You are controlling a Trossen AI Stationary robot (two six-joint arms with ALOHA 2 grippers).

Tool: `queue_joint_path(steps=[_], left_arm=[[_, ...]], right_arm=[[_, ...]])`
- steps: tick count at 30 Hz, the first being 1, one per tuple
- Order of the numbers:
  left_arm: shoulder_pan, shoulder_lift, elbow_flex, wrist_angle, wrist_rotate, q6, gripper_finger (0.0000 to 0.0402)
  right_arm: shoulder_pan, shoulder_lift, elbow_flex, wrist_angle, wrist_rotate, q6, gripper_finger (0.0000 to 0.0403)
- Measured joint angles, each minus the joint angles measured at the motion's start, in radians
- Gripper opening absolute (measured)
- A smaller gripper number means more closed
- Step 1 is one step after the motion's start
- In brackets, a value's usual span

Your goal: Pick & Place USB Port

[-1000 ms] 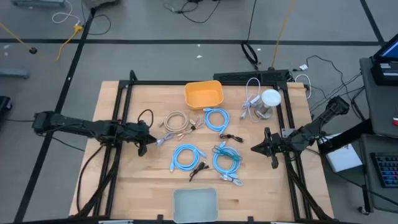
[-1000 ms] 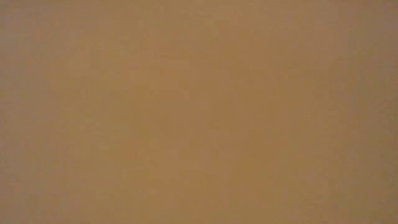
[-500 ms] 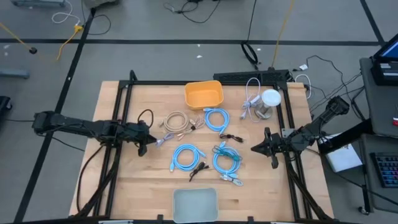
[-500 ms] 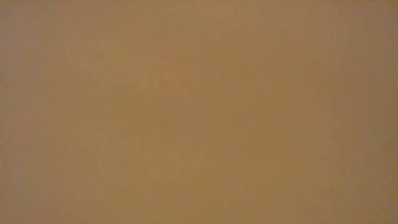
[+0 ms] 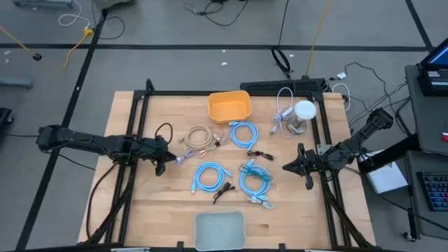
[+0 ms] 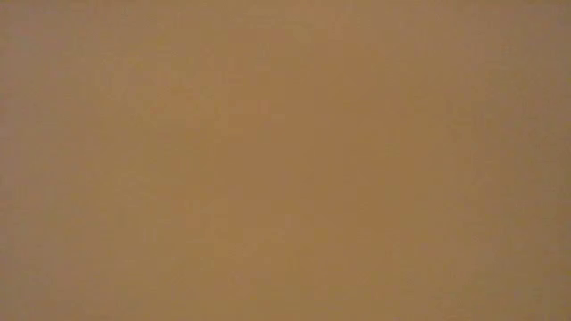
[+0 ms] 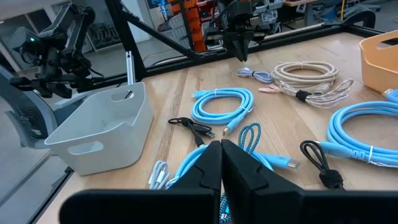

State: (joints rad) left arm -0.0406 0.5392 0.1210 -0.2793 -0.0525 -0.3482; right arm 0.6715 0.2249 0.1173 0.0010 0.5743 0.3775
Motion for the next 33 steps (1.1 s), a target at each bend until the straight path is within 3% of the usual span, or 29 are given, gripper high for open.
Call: queue_joint_path(steps=[6,12,16,24,30,33], left_arm=[[0.000,0.000,0.000,0.000,0.000,0.000,0.0042],[0.000,0.000,0.000,0.000,0.000,0.000,0.0042],[0.000,0.000,0.000,0.000,0.000,0.000,0.0042],[0.000,0.000,0.000,0.000,0.000,0.000,0.0042],[0.000,0.000,0.000,0.000,0.000,0.000,0.0042],[0.000,0.000,0.000,0.001,-0.015,0.012,0.0042]], right_arm=[[0.000,0.000,-0.001,0.015,0.001,0.003,0.0000],[-0.013,0.015,-0.001,0.376,0.070,0.209,0.0000],[-0.038,0.035,-0.001,0.577,0.196,0.220,0.0000],[-0.056,0.037,0.000,0.797,0.206,0.234,0.0000],[-0.056,0.045,0.028,0.890,0.087,0.080,0.0005],[-0.056,0.064,0.078,0.878,0.078,-0.078,0.0010]])
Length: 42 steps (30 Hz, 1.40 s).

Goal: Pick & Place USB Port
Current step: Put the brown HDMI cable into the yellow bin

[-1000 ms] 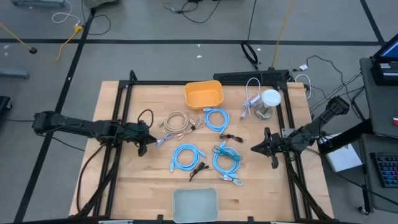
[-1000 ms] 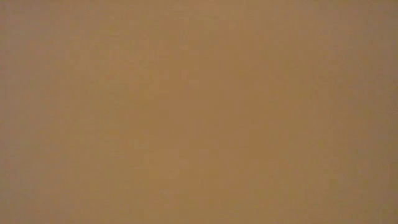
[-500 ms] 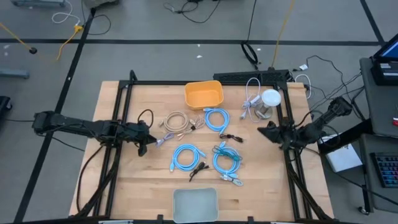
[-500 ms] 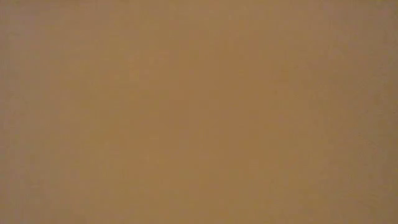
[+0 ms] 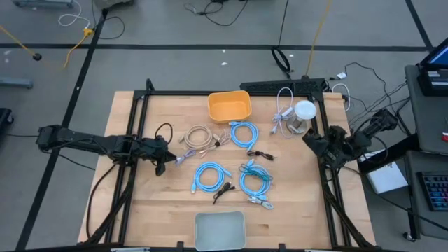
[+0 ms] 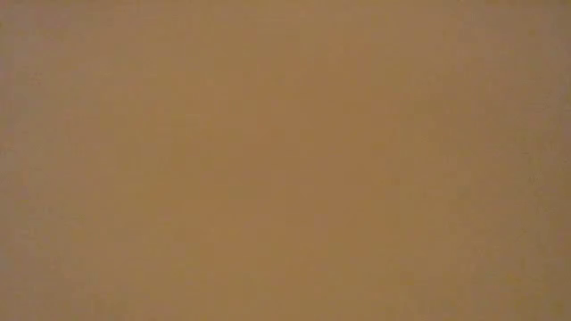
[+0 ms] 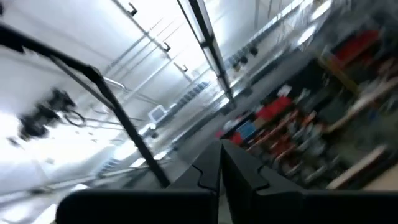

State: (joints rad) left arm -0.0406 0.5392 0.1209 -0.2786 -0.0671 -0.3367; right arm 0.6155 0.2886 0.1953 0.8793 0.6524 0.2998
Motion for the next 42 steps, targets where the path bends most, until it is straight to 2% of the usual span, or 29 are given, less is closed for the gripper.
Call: queue_joint_path(steps=[3,7,11,14,16,17,19,21,27,29,30,31,33,35,38,40,42], left_arm=[[0.000,0.000,0.000,0.041,-0.078,0.018,0.0042],[0.002,0.000,-0.001,0.185,-0.168,-0.009,0.0042],[0.037,0.000,-0.001,0.437,-0.219,-0.185,0.0042],[0.092,0.000,-0.001,0.688,-0.198,-0.404,0.0042],[0.135,-0.001,-0.001,0.941,-0.148,-0.564,0.0042],[0.159,0.000,0.001,1.080,-0.101,-0.585,0.0042],[0.198,-0.002,0.042,1.275,-0.012,-0.524,0.0042],[0.232,-0.011,0.110,1.343,0.037,-0.424,0.0042],[0.318,0.022,0.446,1.244,0.099,-0.218,0.0042],[0.331,0.074,0.588,1.129,0.182,-0.141,0.0042],[0.343,0.100,0.671,0.978,0.256,-0.070,0.0042],[0.354,0.128,0.762,0.764,0.303,0.002,0.0042],[0.373,0.193,0.954,0.262,0.310,0.126,0.0042],[0.374,0.310,1.128,-0.128,0.259,0.196,0.0042],[0.375,0.457,1.321,-0.636,0.040,0.287,0.0042],[0.368,0.541,1.399,-0.853,-0.049,0.355,0.0042],[0.370,0.600,1.423,-1.014,-0.095,0.372,0.0042]], right_arm=[[0.000,0.032,0.063,-0.003,0.040,-0.181,0.0021],[0.000,0.091,0.143,-0.009,0.157,-0.424,0.0047],[0.000,0.139,0.191,-0.019,0.288,-0.567,0.0084],[0.000,0.160,0.199,-0.020,0.412,-0.615,0.0109],[0.000,0.166,0.199,-0.021,0.485,-0.626,0.0123],[0.000,0.169,0.199,-0.021,0.514,-0.627,0.0128],[-0.002,0.170,0.199,-0.020,0.550,-0.627,0.0136],[-0.008,0.169,0.198,-0.019,0.555,-0.632,0.0141],[-0.042,0.169,0.191,-0.017,0.552,-0.626,0.0142],[-0.048,0.169,0.191,-0.016,0.552,-0.626,0.0140],[-0.049,0.169,0.191,-0.016,0.552,-0.627,0.0140],[-0.049,0.170,0.191,-0.019,0.552,-0.627,0.0140],[-0.053,0.170,0.191,-0.027,0.552,-0.627,0.0140],[-0.053,0.170,0.191,-0.032,0.553,-0.627,0.0140],[-0.053,0.171,0.191,-0.043,0.552,-0.627,0.0140],[-0.053,0.171,0.191,-0.059,0.552,-0.627,0.0140],[-0.053,0.171,0.191,-0.064,0.552,-0.627,0.0139]])
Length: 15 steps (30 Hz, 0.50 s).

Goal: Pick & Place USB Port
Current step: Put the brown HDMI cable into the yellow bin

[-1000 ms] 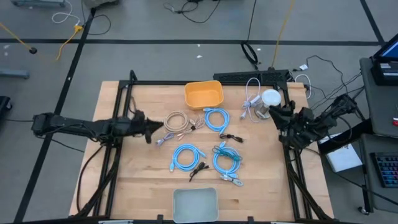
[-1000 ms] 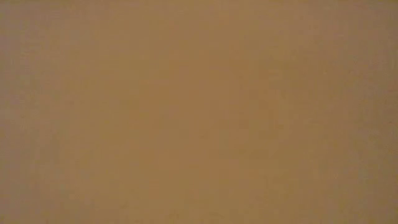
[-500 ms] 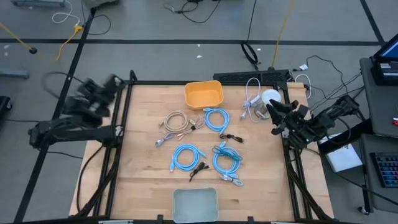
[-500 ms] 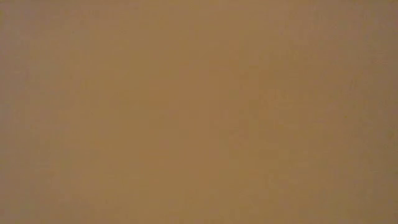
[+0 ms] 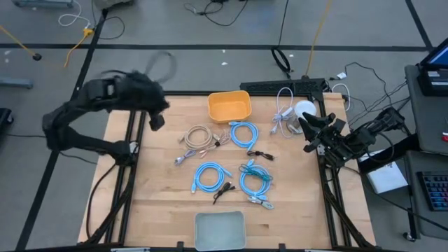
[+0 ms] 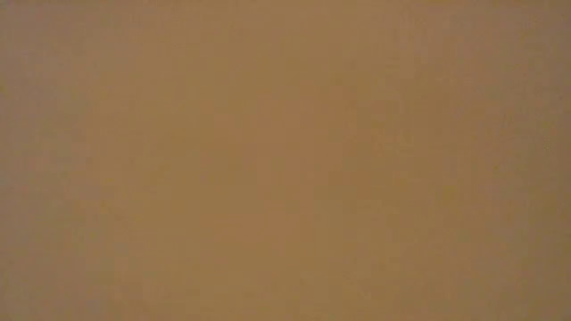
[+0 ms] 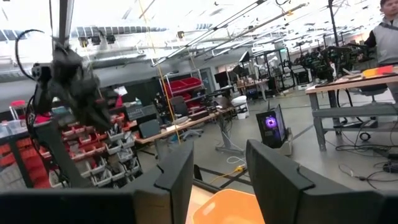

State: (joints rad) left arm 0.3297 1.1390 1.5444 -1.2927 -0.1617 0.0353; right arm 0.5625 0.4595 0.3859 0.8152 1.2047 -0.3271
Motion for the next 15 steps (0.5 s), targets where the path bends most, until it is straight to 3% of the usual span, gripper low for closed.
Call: queue_joint_path(steps=[3,8,15], left_arm=[[0.004,0.038,-0.021,-0.090,-0.019,0.030,0.0042],[0.079,0.027,-0.175,-0.049,0.185,-0.027,0.0042],[0.145,-0.146,-0.450,0.046,0.256,-0.147,0.0058]], right_arm=[[0.000,0.000,0.000,-0.009,0.001,0.000,0.0139],[0.000,0.000,0.000,-0.052,0.003,0.012,0.0139],[0.000,0.002,-0.001,-0.089,0.005,0.058,0.0139]])
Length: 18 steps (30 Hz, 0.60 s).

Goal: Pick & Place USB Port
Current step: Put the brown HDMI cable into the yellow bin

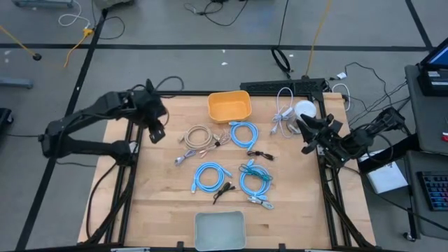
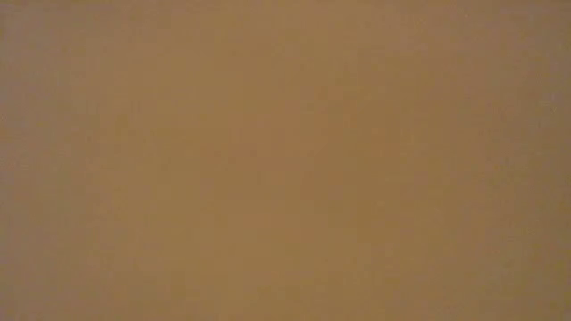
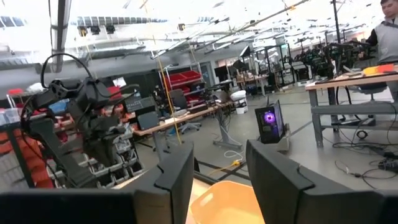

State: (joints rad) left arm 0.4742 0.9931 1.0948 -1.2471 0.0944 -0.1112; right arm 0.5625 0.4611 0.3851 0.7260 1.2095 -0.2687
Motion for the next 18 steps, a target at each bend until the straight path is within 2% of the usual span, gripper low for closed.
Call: queue_joint_path(steps=[5,11,15,18], left_arm=[[0.089,-0.124,-0.089,-0.055,0.028,-0.087,0.0124],[0.112,-0.184,-0.166,-0.067,0.095,-0.189,0.0249],[0.097,-0.174,-0.257,0.020,0.173,-0.386,0.0305],[0.083,-0.177,-0.354,0.180,0.193,-0.568,0.0313]], right_arm=[[0.000,0.000,0.000,-0.032,-0.001,0.059,0.0139],[0.000,0.000,0.000,-0.081,-0.001,0.116,0.0139],[0.000,0.000,0.000,-0.084,-0.001,0.126,0.0139],[0.000,0.000,0.000,-0.084,-0.001,0.127,0.0139]])
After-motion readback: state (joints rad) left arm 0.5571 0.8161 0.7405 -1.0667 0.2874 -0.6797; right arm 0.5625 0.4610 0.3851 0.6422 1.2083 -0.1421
